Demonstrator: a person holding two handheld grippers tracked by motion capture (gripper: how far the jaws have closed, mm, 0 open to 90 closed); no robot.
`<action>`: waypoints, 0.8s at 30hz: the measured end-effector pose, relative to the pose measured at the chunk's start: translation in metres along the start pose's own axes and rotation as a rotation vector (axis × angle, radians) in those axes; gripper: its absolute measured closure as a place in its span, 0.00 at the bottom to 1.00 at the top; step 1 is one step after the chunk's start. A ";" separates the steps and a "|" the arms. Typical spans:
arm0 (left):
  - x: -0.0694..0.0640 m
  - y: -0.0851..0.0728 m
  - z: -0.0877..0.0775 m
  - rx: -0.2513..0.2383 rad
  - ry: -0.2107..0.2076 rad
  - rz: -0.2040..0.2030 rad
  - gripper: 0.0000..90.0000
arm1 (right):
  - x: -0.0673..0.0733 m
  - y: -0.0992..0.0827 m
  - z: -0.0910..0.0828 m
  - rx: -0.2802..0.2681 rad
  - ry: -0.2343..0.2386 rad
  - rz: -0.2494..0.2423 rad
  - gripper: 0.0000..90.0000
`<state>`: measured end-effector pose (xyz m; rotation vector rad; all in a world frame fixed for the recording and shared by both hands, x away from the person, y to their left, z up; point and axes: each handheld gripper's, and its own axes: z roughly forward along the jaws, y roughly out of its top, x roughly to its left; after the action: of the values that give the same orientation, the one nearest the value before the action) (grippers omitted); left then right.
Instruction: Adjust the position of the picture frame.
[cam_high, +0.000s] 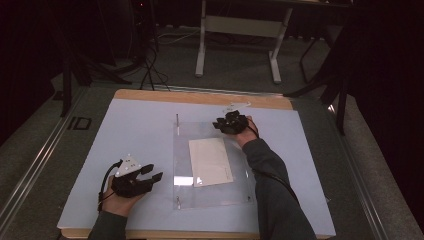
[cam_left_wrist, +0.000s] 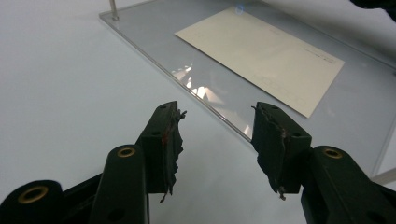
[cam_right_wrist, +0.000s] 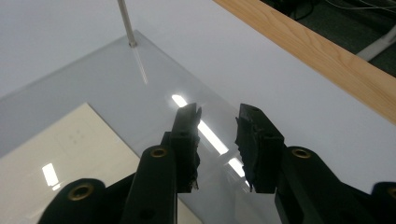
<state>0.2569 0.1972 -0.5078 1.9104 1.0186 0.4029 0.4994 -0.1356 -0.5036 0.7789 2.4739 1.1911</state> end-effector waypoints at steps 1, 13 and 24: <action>-0.001 -0.001 -0.001 0.004 -0.002 0.000 0.57 | 0.003 0.004 0.005 0.003 0.009 -0.007 0.76; -0.009 -0.009 -0.004 0.012 -0.052 0.026 0.57 | 0.011 0.022 0.029 0.004 0.048 -0.002 0.77; -0.015 -0.015 -0.007 0.015 -0.070 0.031 0.57 | 0.018 0.035 0.047 0.008 0.079 -0.021 0.77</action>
<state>0.2359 0.1933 -0.5152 1.9419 0.9496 0.3442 0.5187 -0.0775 -0.5059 0.7200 2.5449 1.2277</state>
